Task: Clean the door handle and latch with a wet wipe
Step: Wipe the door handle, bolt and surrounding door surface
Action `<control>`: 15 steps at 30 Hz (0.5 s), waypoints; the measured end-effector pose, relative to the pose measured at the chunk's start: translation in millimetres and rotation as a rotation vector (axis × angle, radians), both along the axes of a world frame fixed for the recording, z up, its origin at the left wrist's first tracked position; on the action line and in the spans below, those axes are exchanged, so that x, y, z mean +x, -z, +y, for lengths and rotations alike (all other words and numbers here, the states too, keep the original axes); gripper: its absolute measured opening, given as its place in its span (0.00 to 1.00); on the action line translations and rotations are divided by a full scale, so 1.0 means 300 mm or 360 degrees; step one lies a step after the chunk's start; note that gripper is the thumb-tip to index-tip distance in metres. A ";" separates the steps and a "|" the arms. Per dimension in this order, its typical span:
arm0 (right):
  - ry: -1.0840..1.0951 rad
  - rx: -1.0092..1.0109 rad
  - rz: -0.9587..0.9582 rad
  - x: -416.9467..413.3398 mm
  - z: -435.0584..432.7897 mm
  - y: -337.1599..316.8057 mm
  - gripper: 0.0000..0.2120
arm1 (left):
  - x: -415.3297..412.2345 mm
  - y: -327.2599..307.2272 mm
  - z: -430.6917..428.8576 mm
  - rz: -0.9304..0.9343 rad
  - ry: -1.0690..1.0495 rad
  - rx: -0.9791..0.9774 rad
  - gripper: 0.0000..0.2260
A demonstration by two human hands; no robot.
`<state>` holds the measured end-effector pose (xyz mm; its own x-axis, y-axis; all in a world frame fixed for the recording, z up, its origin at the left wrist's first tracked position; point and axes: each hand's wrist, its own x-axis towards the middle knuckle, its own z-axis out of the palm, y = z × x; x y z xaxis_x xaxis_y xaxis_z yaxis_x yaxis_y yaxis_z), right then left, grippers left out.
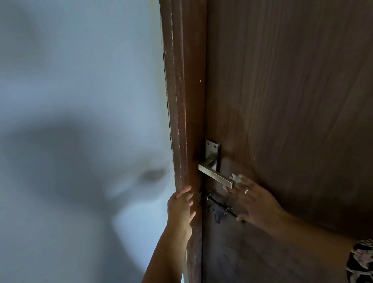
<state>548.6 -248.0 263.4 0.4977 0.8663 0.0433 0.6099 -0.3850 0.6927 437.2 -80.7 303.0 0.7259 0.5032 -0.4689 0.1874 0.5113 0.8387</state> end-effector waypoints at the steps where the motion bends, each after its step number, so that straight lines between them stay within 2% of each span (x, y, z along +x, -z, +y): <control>1: 0.0029 0.0067 -0.0044 -0.011 -0.008 -0.036 0.41 | -0.005 -0.004 -0.007 0.0004 0.0000 0.0005 0.06; 8: 0.0227 0.0363 -0.0415 -0.026 -0.022 -0.314 0.38 | -0.022 -0.051 -0.062 0.0009 0.0026 0.0035 0.07; 12: 0.0231 0.0507 -0.0349 -0.047 -0.045 -0.321 0.41 | -0.033 -0.071 -0.100 -0.0026 0.0071 0.0058 0.08; 15: 0.0283 0.0481 -0.0250 -0.078 -0.086 -0.240 0.44 | -0.048 -0.079 -0.107 -0.0020 0.0069 0.0049 0.07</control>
